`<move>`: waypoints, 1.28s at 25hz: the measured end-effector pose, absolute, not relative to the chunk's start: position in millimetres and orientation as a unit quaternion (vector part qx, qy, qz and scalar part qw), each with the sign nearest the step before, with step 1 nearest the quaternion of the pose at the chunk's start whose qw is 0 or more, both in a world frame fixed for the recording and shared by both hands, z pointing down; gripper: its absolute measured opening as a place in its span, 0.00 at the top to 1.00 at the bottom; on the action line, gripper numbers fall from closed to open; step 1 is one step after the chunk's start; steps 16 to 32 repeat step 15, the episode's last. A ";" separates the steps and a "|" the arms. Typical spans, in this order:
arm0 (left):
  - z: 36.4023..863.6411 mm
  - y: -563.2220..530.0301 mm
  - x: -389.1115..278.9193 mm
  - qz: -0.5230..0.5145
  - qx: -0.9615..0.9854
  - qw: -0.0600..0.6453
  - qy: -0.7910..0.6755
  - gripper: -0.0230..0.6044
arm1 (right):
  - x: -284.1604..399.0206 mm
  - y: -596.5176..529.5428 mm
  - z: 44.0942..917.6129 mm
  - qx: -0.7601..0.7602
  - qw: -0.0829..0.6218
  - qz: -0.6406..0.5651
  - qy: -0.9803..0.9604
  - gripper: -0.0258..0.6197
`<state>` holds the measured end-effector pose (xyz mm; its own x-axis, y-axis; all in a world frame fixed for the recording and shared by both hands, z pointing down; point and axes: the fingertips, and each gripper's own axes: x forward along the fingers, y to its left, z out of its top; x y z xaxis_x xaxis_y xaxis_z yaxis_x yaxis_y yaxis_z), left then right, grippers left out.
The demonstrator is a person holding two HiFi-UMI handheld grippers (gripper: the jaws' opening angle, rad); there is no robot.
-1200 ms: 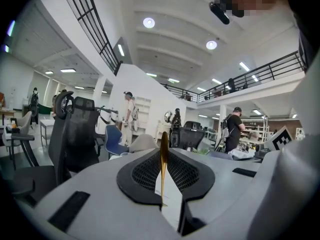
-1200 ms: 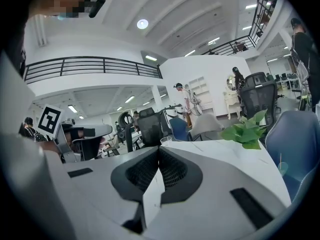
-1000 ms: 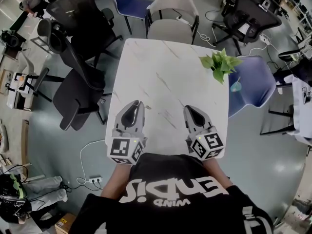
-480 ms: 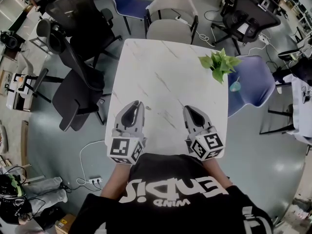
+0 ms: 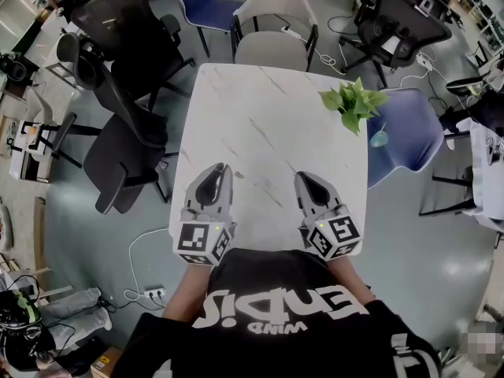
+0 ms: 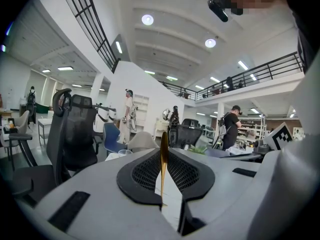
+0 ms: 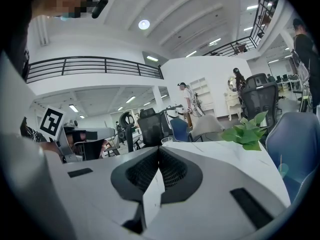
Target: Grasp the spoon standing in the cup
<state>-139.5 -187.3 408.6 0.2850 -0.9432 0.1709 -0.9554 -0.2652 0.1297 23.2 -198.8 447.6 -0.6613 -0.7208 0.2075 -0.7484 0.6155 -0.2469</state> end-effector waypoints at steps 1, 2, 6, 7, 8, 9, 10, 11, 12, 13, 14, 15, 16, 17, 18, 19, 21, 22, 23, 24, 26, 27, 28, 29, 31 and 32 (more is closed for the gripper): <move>408.8 -187.6 -139.2 0.030 0.795 0.104 -0.597 0.88 | 23.5 -199.1 447.5 0.410 0.044 0.157 -0.898 0.94; 408.9 -187.9 -139.1 0.030 0.795 0.104 -0.597 0.88 | 23.8 -199.4 447.3 0.410 0.043 0.157 -0.897 0.94; 409.1 -188.1 -139.4 0.029 0.795 0.106 -0.597 0.88 | 23.4 -199.1 447.1 0.410 0.043 0.158 -0.897 0.94; 409.0 -188.1 -139.3 0.029 0.795 0.106 -0.596 0.88 | 23.2 -198.9 447.0 0.410 0.043 0.158 -0.897 0.94; 408.8 -188.2 -139.0 0.029 0.795 0.106 -0.596 0.88 | 23.4 -198.7 446.9 0.410 0.043 0.158 -0.897 0.94; 408.6 -188.4 -138.6 0.029 0.796 0.106 -0.596 0.88 | 23.8 -198.7 446.9 0.410 0.043 0.158 -0.897 0.94; 408.5 -188.7 -138.0 0.029 0.796 0.106 -0.596 0.88 | 24.5 -198.8 447.0 0.410 0.043 0.158 -0.897 0.94; 408.7 -188.9 -137.4 0.029 0.795 0.106 -0.596 0.88 | 25.1 -199.1 447.3 0.410 0.043 0.158 -0.897 0.94; 409.1 -189.2 -136.9 0.029 0.795 0.106 -0.596 0.88 | 25.7 -199.5 447.5 0.410 0.043 0.158 -0.897 0.94; 409.6 -189.4 -136.6 0.029 0.795 0.107 -0.596 0.88 | 26.1 -199.8 447.8 0.410 0.043 0.158 -0.897 0.94; 410.2 -189.7 -136.4 0.030 0.796 0.107 -0.596 0.88 | 26.4 -200.1 448.0 0.411 0.043 0.158 -0.897 0.94; 410.9 -189.9 -136.2 0.030 0.796 0.108 -0.595 0.88 | 26.6 -200.5 448.2 0.411 0.043 0.158 -0.897 0.94; 410.9 -189.9 -136.2 0.030 0.796 0.108 -0.595 0.88 | 26.6 -200.5 448.2 0.411 0.043 0.158 -0.897 0.94; 410.9 -189.9 -136.2 0.030 0.796 0.108 -0.595 0.88 | 26.6 -200.5 448.2 0.411 0.043 0.158 -0.897 0.94; 410.9 -189.9 -136.2 0.030 0.796 0.108 -0.595 0.88 | 26.6 -200.5 448.2 0.411 0.043 0.158 -0.897 0.94; 410.9 -189.9 -136.2 0.030 0.796 0.108 -0.595 0.88 | 26.6 -200.5 448.2 0.411 0.043 0.158 -0.897 0.94; 410.9 -189.9 -136.2 0.030 0.796 0.108 -0.595 0.88 | 26.6 -200.5 448.2 0.411 0.043 0.158 -0.897 0.94; 410.9 -189.9 -136.2 0.030 0.796 0.108 -0.595 0.88 | 26.6 -200.5 448.2 0.411 0.043 0.158 -0.897 0.94; 410.9 -189.9 -136.2 0.030 0.796 0.108 -0.595 0.88 | 26.6 -200.5 448.2 0.411 0.043 0.158 -0.897 0.94; 410.9 -189.9 -136.2 0.030 0.796 0.108 -0.595 0.88 | 26.6 -200.5 448.2 0.411 0.043 0.158 -0.897 0.94; 410.9 -189.9 -136.2 0.030 0.796 0.108 -0.595 0.88 | 26.6 -200.5 448.2 0.411 0.043 0.158 -0.897 0.94; 410.9 -189.9 -136.2 0.030 0.796 0.108 -0.595 0.88 | 26.6 -200.5 448.2 0.411 0.043 0.158 -0.897 0.94; 410.9 -189.9 -136.2 0.030 0.796 0.108 -0.595 0.88 | 26.6 -200.5 448.2 0.411 0.043 0.158 -0.897 0.94; 410.9 -189.9 -136.2 0.030 0.796 0.108 -0.595 0.88 | 26.6 -200.5 448.2 0.411 0.043 0.158 -0.897 0.94; 410.9 -189.9 -136.2 0.030 0.796 0.108 -0.595 0.88 | 26.6 -200.5 448.2 0.411 0.043 0.158 -0.897 0.94; 410.9 -189.9 -136.2 0.030 0.796 0.108 -0.595 0.88 | 26.6 -200.5 448.2 0.411 0.043 0.158 -0.897 0.94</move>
